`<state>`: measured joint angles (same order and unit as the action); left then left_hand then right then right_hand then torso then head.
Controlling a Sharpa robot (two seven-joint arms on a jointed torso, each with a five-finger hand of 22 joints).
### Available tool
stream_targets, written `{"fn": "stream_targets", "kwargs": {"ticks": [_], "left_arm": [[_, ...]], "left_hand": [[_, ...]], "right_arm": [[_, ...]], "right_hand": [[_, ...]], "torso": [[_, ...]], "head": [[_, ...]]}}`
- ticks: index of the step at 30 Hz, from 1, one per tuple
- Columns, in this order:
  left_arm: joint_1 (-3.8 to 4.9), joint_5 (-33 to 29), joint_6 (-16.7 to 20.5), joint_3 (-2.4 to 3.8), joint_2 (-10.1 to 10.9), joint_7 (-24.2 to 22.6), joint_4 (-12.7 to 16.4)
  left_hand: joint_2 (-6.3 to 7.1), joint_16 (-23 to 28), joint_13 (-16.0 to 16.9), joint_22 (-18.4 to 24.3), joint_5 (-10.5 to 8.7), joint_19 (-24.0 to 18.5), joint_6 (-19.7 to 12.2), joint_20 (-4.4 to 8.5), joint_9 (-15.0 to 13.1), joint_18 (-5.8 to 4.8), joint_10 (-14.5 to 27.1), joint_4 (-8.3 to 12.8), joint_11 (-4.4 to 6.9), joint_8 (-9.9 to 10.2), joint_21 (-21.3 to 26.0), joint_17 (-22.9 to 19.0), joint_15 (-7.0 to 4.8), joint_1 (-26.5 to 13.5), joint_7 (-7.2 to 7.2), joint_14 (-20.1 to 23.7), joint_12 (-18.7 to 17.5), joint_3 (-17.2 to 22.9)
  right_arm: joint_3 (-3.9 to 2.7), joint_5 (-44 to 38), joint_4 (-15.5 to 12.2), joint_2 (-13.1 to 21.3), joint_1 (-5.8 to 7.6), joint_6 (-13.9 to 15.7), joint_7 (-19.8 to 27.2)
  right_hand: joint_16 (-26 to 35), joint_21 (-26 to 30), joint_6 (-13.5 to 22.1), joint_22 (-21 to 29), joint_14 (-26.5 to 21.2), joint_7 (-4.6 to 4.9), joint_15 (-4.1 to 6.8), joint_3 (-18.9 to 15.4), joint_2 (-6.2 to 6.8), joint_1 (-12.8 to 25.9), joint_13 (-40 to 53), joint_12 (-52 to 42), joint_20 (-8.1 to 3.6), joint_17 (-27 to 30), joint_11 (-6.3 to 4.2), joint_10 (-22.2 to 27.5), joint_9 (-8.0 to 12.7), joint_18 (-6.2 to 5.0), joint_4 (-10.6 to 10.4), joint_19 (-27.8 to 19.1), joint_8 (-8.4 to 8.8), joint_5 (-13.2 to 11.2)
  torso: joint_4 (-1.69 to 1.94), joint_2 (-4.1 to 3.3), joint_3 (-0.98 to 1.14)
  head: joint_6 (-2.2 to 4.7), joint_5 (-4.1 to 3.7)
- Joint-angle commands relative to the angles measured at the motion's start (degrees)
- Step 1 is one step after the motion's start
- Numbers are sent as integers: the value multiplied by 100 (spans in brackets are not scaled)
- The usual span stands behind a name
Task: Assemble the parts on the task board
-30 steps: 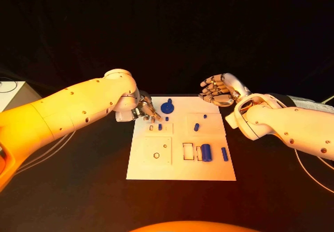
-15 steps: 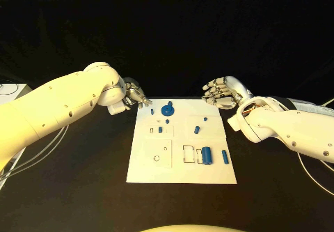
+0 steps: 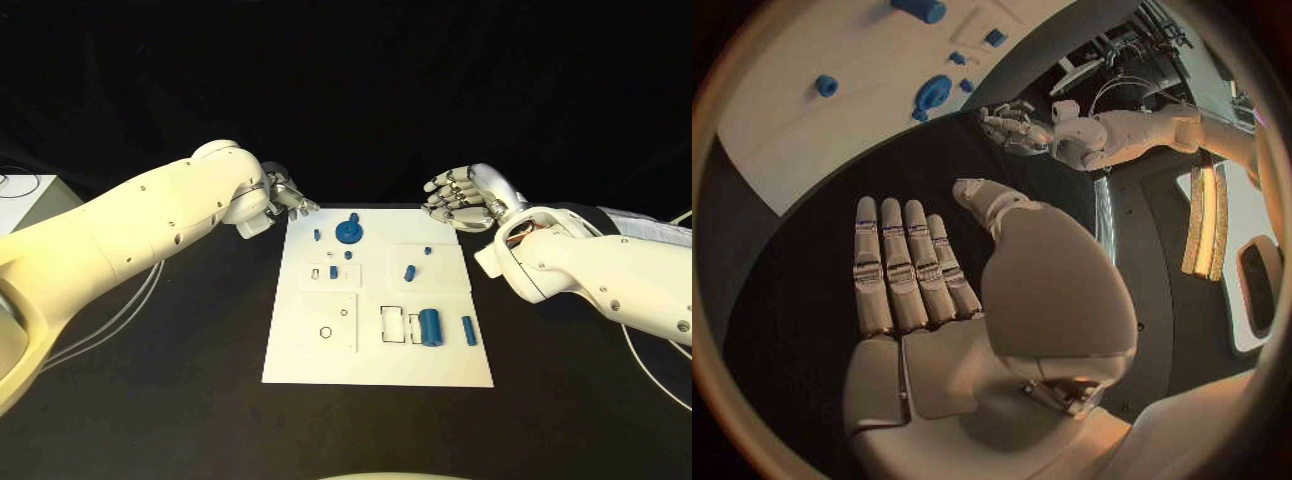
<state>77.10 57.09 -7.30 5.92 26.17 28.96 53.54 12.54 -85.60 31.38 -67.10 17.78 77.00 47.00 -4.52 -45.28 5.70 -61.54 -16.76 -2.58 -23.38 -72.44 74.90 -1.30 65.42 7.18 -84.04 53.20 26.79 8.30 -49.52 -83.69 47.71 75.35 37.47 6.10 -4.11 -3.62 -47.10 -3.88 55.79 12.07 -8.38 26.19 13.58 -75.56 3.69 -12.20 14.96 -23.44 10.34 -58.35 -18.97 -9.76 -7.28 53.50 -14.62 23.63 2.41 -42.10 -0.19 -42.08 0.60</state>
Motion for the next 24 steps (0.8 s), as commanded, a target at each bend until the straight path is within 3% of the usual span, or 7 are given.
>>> {"fn": "stream_targets", "kwargs": {"ticks": [1, 8, 15, 24], "left_arm": [[-12, 299, 152, -42, -117, -148, -183], [-69, 378, 46, -154, -361, -90, -588], [-114, 354, -45, -177, -459, -70, -744], [-124, 189, -323, -186, -507, -29, -790]], "left_hand": [[-5, -42, -2, -38, -22, 29, 13, -13, 21, -21, -1, -5, -39, 29, -51, 901, 51, -84, 37, -322, 42, -63], [-3, -96, 21, -142, -22, 88, 98, -4, 59, -42, -20, -5, -11, -31, -136, 967, 31, -279, -2, -356, 119, -280], [-10, -106, 30, -167, -18, 98, 136, 6, 57, -46, -16, -7, 5, -87, -156, 977, 17, -358, -24, -360, 147, -390], [-40, -120, 39, -206, -9, 115, 202, 20, 26, -53, -17, -2, 31, -183, -187, 994, -3, -378, -58, -368, 174, -467]], "right_arm": [[-4, 11, -27, 0, 5, 16, 103], [-10, -1, -56, 6, 21, 20, 98], [-14, -5, -62, 5, 30, 26, 95], [-14, -6, -50, -14, 33, 28, 95]], "right_hand": [[-32, -23, -26, 7, 28, 137, -8, 30, 18, -45, -7, 0, 3, 5, -18, 13, 5, -84, -5, 54, 16, -3], [-27, -19, -24, 9, 22, 145, -12, 34, 25, -44, -8, 6, 5, 15, -12, 20, 9, -82, -7, 51, 25, 5], [-20, -13, -24, 12, 11, 156, -19, 39, 35, -43, -8, 12, 8, 28, -4, 29, 15, -80, -9, 44, 36, 19], [-15, -11, -24, 14, 5, 164, -23, 39, 40, -39, -8, 15, 11, 37, 1, 34, 19, -79, -12, 40, 43, 27]], "torso": [[-32, -48, -6], [-56, -100, -5], [-71, -121, -7], [-57, -105, -6]], "head": [[32, 22], [65, 36], [66, 41], [36, 32]]}}
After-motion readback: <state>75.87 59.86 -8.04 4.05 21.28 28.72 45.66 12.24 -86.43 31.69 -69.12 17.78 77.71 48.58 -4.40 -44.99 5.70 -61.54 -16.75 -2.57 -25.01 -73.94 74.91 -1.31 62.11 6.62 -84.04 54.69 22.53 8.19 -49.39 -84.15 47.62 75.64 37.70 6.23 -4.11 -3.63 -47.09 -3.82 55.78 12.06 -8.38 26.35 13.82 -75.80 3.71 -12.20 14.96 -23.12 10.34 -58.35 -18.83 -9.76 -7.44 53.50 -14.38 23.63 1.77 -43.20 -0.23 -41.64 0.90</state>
